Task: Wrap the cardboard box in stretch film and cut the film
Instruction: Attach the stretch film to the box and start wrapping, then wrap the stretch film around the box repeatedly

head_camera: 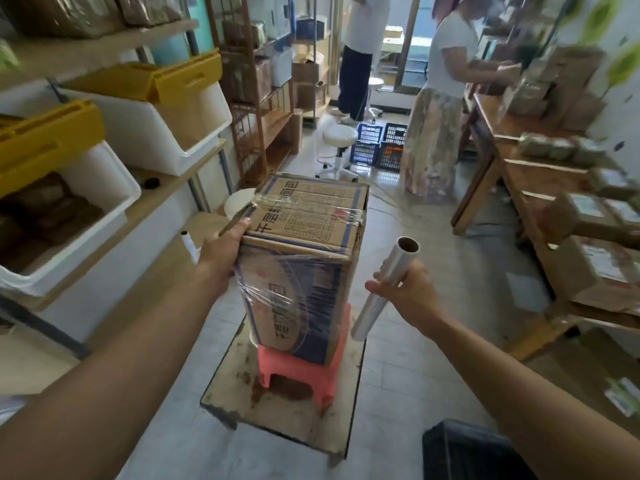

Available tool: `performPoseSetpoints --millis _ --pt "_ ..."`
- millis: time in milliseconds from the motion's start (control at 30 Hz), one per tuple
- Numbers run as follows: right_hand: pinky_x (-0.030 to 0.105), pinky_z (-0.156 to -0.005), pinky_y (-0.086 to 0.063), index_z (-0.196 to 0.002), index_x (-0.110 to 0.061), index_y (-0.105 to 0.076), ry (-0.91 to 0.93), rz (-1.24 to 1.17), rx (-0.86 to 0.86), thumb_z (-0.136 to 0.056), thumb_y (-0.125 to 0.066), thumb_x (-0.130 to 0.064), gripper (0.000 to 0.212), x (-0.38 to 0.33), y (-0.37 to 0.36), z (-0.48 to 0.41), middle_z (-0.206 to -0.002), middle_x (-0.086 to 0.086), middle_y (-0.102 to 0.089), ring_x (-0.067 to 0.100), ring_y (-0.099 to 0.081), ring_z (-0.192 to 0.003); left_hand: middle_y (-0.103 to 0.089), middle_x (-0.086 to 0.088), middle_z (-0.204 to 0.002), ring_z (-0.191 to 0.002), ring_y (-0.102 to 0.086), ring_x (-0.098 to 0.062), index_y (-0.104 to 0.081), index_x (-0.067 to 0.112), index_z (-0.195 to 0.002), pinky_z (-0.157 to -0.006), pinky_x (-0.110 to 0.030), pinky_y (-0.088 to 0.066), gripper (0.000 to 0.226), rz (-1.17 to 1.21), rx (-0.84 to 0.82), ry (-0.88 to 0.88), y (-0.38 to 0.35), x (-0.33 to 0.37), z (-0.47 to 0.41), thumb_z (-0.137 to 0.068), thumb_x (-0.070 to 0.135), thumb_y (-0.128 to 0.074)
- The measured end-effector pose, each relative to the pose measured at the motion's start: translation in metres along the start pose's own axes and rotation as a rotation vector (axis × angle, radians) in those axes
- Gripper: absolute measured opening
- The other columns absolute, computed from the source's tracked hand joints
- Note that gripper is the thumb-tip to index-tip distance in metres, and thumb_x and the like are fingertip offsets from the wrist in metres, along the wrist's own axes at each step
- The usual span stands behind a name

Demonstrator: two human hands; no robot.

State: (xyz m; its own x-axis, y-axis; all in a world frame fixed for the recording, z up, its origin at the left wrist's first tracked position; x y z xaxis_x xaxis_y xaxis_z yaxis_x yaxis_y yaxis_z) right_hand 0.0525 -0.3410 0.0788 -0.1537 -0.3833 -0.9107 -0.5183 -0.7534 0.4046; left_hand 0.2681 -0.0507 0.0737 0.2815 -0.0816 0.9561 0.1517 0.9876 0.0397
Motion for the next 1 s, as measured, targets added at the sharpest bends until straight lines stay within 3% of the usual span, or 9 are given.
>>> performPoseSetpoints --millis 100,200,267,367,700,800,833,900,1000 --pt "0.011 -0.055 -0.048 -0.094 -0.026 -0.062 0.079 0.053 -0.034 -0.066 -0.090 -0.017 0.041 -0.007 0.007 -0.012 -0.090 -0.008 -0.064 0.008 -0.063 -0.081 -0.074 0.005 -0.091 -0.074 -0.070 -0.009 -0.071 0.021 -0.098 -0.058 -0.025 -0.050 0.040 0.048 0.046 0.052 -0.004 -0.003 0.011 -0.077 0.054 -0.066" --pt "0.017 -0.063 -0.053 -0.106 -0.025 -0.059 0.161 0.069 -0.060 -0.065 -0.090 -0.016 0.052 -0.015 0.009 -0.022 -0.095 -0.015 -0.063 0.007 -0.064 -0.086 -0.077 0.006 -0.094 -0.078 -0.073 -0.006 -0.075 0.024 -0.094 -0.064 -0.026 -0.052 0.042 0.128 0.007 0.006 -0.013 0.002 0.021 -0.089 0.057 -0.050" --pt "0.019 -0.066 -0.055 -0.108 -0.030 -0.055 0.198 0.060 -0.096 -0.066 -0.089 -0.014 0.056 -0.017 0.007 -0.026 -0.096 -0.018 -0.063 0.002 -0.064 -0.087 -0.075 -0.001 -0.112 -0.102 -0.070 -0.014 -0.075 0.025 -0.107 -0.086 -0.034 -0.054 0.057 0.183 -0.032 -0.028 -0.014 0.003 0.028 -0.094 0.064 -0.036" --pt "0.024 -0.066 -0.056 -0.106 -0.027 -0.056 0.221 0.063 -0.142 -0.067 -0.089 -0.012 0.053 -0.015 0.005 -0.034 -0.094 -0.014 -0.065 0.006 -0.065 -0.085 -0.063 -0.003 -0.134 -0.127 -0.054 -0.020 -0.058 0.022 -0.135 -0.111 -0.043 -0.036 0.080 0.132 -0.099 -0.038 -0.014 -0.002 0.033 -0.092 0.074 -0.017" --pt "0.010 -0.060 -0.049 -0.107 -0.027 -0.054 0.280 0.074 -0.205 -0.069 -0.088 -0.017 0.052 -0.024 0.002 -0.038 -0.094 -0.018 -0.063 -0.002 -0.062 -0.085 -0.062 -0.009 -0.133 -0.124 -0.054 -0.019 -0.048 0.010 -0.144 -0.107 -0.035 -0.031 0.094 0.372 -0.156 -0.092 -0.026 -0.011 0.040 -0.091 0.073 -0.003" --pt "0.009 -0.060 -0.049 -0.114 -0.016 -0.056 0.306 0.107 -0.241 -0.070 -0.087 -0.018 0.054 -0.026 0.000 -0.040 -0.099 -0.006 -0.064 0.007 -0.063 -0.088 -0.059 -0.026 -0.109 -0.106 -0.058 -0.036 -0.046 0.003 -0.143 -0.107 -0.034 -0.034 0.095 0.500 0.024 -0.069 -0.006 -0.029 0.041 -0.091 0.075 -0.012" --pt "0.009 -0.060 -0.049 -0.116 -0.013 -0.056 0.315 0.113 -0.248 -0.070 -0.087 -0.017 0.056 -0.027 -0.001 -0.041 -0.099 -0.004 -0.063 0.011 -0.063 -0.089 -0.060 -0.025 -0.122 -0.116 -0.056 -0.038 -0.044 0.002 -0.144 -0.112 -0.036 -0.033 0.092 0.536 0.108 -0.067 0.002 -0.037 0.040 -0.092 0.073 -0.016" --pt "0.008 -0.059 -0.050 -0.118 -0.013 -0.053 0.332 0.112 -0.247 -0.070 -0.087 -0.017 0.059 -0.030 -0.001 -0.042 -0.099 -0.005 -0.062 0.014 -0.063 -0.090 -0.059 -0.008 -0.136 -0.132 -0.049 -0.025 -0.044 0.010 -0.145 -0.117 -0.040 -0.025 0.081 0.566 0.328 -0.036 0.020 -0.059 0.048 -0.095 0.070 -0.022" --pt "0.013 -0.057 -0.052 -0.127 -0.023 -0.042 0.369 0.104 -0.235 -0.069 -0.088 -0.016 0.074 -0.038 0.001 -0.041 -0.103 -0.002 -0.065 0.010 -0.066 -0.084 -0.064 0.005 -0.097 -0.102 -0.054 -0.018 -0.062 0.021 -0.109 -0.093 -0.037 -0.036 0.042 0.478 0.616 0.156 0.022 -0.122 0.085 -0.098 0.051 -0.035"
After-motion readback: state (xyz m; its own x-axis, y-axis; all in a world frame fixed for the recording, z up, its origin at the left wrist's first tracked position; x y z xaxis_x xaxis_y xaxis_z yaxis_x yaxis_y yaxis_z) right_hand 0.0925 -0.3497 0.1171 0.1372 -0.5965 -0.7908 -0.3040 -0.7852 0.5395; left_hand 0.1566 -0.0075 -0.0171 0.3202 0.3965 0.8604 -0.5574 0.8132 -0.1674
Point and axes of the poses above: each hand's wrist, its own z-axis away from the middle knuckle, its own y-axis out of the back of the hand, x = y × z, the point moved 10 cm from there along -z, towards the middle knuckle
